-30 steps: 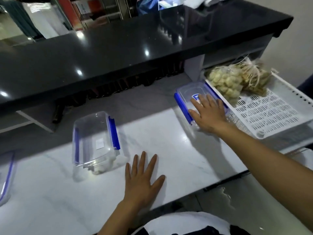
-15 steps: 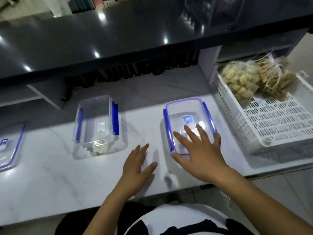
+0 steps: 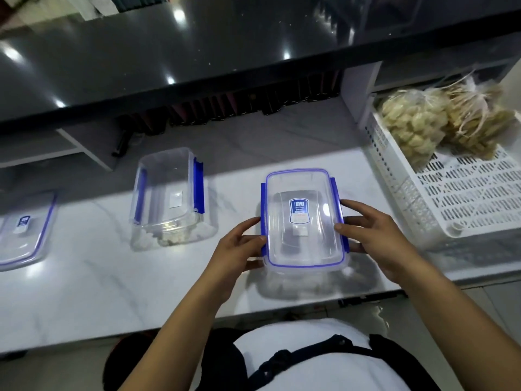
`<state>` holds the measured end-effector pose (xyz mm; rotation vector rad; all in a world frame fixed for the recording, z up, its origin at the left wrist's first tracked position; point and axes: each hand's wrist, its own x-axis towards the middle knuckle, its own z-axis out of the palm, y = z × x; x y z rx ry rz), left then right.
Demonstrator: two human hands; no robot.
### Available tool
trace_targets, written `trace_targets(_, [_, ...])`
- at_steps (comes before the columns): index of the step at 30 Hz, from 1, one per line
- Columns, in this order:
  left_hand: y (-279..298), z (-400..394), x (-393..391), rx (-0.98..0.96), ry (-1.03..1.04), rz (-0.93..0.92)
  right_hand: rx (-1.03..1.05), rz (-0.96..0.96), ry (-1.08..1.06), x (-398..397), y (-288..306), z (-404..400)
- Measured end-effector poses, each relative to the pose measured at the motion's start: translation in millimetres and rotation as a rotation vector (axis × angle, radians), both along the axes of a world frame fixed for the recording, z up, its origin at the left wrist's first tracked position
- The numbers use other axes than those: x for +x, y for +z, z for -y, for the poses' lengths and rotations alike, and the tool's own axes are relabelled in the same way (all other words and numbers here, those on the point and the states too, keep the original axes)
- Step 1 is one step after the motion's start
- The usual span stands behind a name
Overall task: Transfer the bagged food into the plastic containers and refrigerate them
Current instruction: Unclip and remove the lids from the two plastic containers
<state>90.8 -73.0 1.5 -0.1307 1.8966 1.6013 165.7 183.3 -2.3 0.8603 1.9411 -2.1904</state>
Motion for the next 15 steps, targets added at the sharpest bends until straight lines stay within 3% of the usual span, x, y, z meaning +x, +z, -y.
trace_targets(6, [-3, 24, 9, 0.045, -0.002, 0.071, -0.169, 0.009, 0.012, 14, -6, 4])
trace_targets(15, [-6, 20, -14, 0.103, -0.022, 0.093, -0.158, 0.013, -0.006, 2, -6, 3])
